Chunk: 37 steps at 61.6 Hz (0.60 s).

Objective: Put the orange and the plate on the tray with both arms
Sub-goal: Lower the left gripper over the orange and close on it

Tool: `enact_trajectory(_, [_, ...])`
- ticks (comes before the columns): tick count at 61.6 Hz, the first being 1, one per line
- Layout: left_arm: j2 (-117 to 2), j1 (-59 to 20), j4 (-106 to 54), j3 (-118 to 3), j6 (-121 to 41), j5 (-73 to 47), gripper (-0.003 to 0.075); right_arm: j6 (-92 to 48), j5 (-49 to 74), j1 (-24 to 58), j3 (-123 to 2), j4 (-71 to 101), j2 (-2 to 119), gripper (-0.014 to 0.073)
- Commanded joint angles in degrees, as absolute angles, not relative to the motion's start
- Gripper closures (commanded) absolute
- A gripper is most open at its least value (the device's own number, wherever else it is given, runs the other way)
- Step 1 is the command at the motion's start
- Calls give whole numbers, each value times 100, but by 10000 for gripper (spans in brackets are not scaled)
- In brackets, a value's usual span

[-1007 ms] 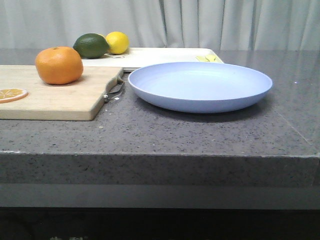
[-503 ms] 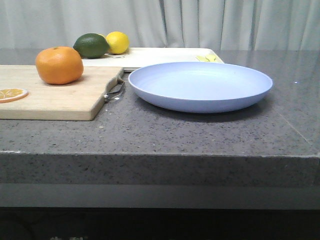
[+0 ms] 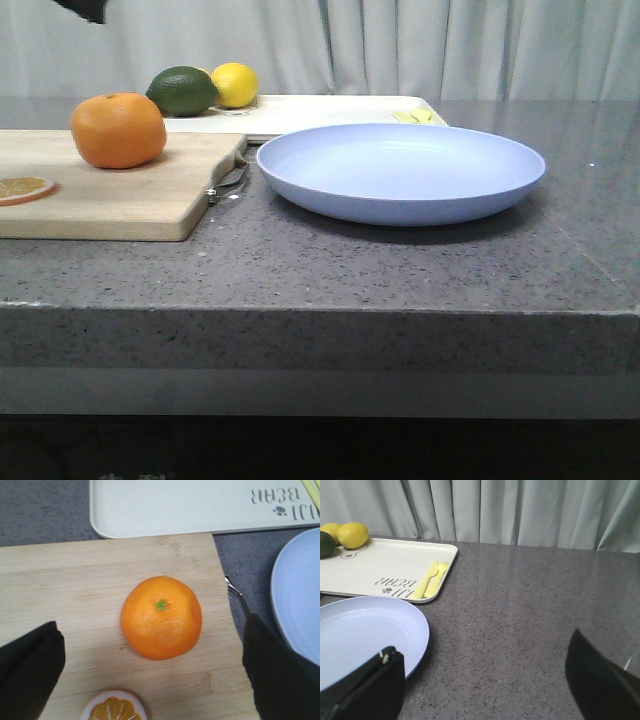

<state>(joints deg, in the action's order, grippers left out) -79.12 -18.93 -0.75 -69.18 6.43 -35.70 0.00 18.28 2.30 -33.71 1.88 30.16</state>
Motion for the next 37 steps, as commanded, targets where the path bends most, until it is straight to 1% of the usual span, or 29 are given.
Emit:
enact_trajectory(1, [-8302,-2008,-149,-7717,674,-3800,18,-37,1318,196,-3561,187,3056,-61])
enact_trajectory(13, [-9298,-2006,-149,-8827,674,-4460,18,-37,1318,196,-3561,187,3056,-61])
enact_trajectory(37, [-10003,-2006,0,-8982,674,-4705,18,-37,1306,201,-3561,187,3056,-61])
